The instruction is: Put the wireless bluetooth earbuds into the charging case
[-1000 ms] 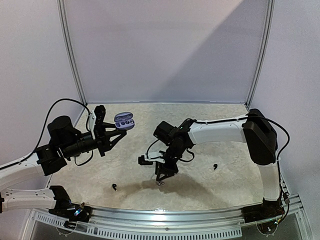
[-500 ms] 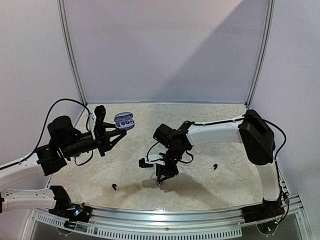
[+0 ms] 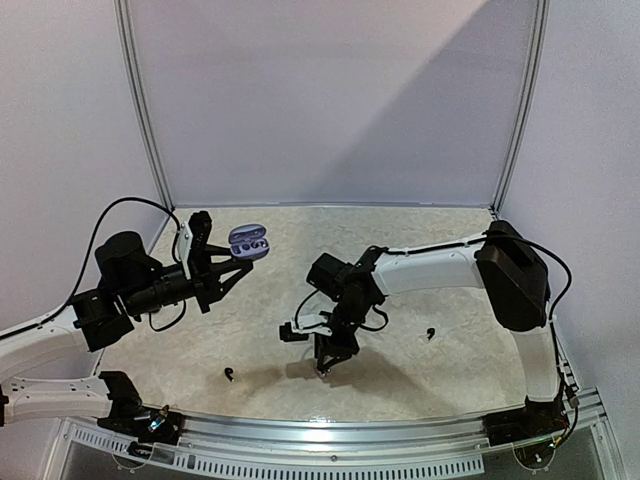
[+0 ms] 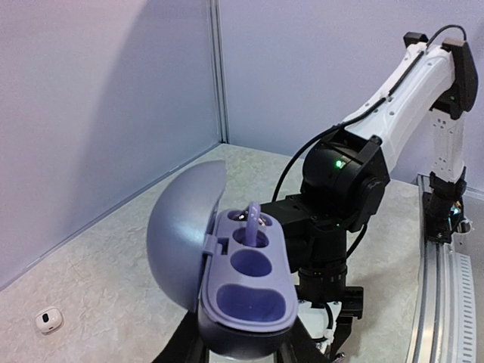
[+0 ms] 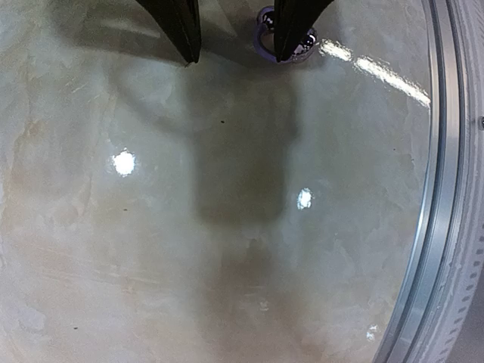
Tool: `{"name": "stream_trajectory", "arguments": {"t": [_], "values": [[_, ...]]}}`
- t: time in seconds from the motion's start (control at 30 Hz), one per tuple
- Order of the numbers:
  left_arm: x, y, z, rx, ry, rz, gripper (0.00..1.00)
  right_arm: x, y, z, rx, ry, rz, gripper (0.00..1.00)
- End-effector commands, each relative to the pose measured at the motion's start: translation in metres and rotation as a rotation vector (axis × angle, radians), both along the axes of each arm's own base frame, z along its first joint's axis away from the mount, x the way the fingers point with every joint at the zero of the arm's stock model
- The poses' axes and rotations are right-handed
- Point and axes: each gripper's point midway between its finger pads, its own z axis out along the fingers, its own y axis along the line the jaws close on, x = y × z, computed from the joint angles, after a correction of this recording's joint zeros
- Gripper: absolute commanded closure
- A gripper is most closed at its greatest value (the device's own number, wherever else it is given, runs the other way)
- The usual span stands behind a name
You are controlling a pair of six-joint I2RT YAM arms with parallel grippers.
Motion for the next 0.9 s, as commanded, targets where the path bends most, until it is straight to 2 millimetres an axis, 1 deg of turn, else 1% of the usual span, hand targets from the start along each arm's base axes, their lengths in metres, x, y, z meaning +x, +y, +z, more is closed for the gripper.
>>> {"name": "stream_trajectory", "arguments": {"t": [0.0,0.1,0.2,0.33,0.43,0.57,0.63,0.73,0.87], "values": [[0.003,0.003,-0.002,0.012,-0.004,0.006,1.0,-0.017,-0.007,-0.003,-0.024,0.032,0.022,0.67],[0.003,0.002,-0.004,0.015,-0.002,0.004,1.0,-0.021,-0.007,-0.003,-0.025,0.04,0.02,0.67],[0.002,0.003,-0.003,0.014,-0.003,0.004,1.0,-0.026,-0.006,-0.003,-0.028,0.049,0.022,0.7],[0.002,0.003,-0.004,0.019,-0.003,0.003,1.0,-0.031,-0.014,-0.005,-0.053,0.046,0.024,0.71],[0.002,0.003,-0.005,0.019,-0.001,0.001,1.0,-0.029,-0.018,-0.005,-0.067,0.011,0.017,0.72],[0.002,0.002,-0.005,0.017,0.0,-0.002,1.0,-0.024,-0.017,-0.002,-0.075,-0.045,0.001,0.73],[0.002,0.002,-0.004,0.016,0.0,-0.002,1.0,-0.02,-0.016,-0.001,-0.092,-0.074,-0.014,0.75],[0.002,0.002,-0.004,0.018,-0.002,-0.002,1.0,-0.018,-0.02,-0.007,-0.144,-0.105,-0.029,0.77],[0.002,0.002,-0.004,0.018,-0.002,-0.001,1.0,-0.016,-0.03,-0.015,-0.203,-0.127,-0.061,0.78]]}}
